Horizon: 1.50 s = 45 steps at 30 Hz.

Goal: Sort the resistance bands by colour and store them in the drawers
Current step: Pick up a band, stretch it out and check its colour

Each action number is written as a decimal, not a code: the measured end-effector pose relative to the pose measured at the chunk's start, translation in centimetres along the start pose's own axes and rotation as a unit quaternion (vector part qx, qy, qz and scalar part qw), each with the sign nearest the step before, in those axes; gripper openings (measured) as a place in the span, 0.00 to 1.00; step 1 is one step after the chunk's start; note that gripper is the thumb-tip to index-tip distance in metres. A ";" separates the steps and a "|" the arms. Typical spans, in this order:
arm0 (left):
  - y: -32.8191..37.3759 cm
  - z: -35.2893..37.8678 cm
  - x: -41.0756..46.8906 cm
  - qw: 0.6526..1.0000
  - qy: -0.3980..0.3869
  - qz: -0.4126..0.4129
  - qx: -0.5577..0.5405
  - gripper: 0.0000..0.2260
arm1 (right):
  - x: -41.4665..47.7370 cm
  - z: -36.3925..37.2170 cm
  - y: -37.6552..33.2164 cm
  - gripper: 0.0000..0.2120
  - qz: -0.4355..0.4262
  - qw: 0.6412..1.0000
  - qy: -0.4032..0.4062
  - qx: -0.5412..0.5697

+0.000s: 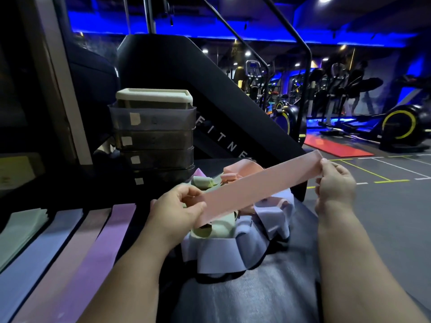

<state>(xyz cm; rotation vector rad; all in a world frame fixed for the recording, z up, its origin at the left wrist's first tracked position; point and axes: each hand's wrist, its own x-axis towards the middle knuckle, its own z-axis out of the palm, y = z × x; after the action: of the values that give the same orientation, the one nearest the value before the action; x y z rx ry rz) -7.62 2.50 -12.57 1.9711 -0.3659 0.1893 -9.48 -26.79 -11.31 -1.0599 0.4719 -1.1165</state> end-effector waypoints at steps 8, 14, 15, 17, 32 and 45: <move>-0.3 -0.4 0.1 0.998 0.041 0.015 0.035 0.19 | 0.0 -0.3 0.3 0.09 -0.002 0.998 -0.039 -0.042; -0.4 -0.4 0.1 0.996 0.070 -0.040 0.039 0.10 | -0.6 -0.3 -0.4 0.07 0.068 0.994 -0.081 -0.007; -0.4 -0.4 0.1 0.995 0.077 -0.045 0.042 0.09 | -0.7 -0.3 -0.4 0.07 0.077 0.993 -0.087 -0.008; -0.5 -0.5 0.1 0.994 0.085 -0.046 0.046 0.07 | -0.9 -0.2 -0.6 0.07 0.103 0.990 -0.098 -0.007; 0.4 -0.4 0.6 0.931 0.088 -0.076 -0.347 0.06 | -1.1 -0.1 -0.4 0.10 0.162 0.977 -0.135 0.006; 0.2 -0.1 0.2 0.992 0.117 -0.016 -0.045 0.19 | -0.5 -0.3 1.4 0.11 -0.042 0.989 -0.069 -0.120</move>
<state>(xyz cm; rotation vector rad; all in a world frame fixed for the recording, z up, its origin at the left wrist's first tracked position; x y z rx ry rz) -7.46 2.47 -12.32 1.8409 -0.1883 0.3729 -9.28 -26.38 -12.73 -1.3690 0.4617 -1.0690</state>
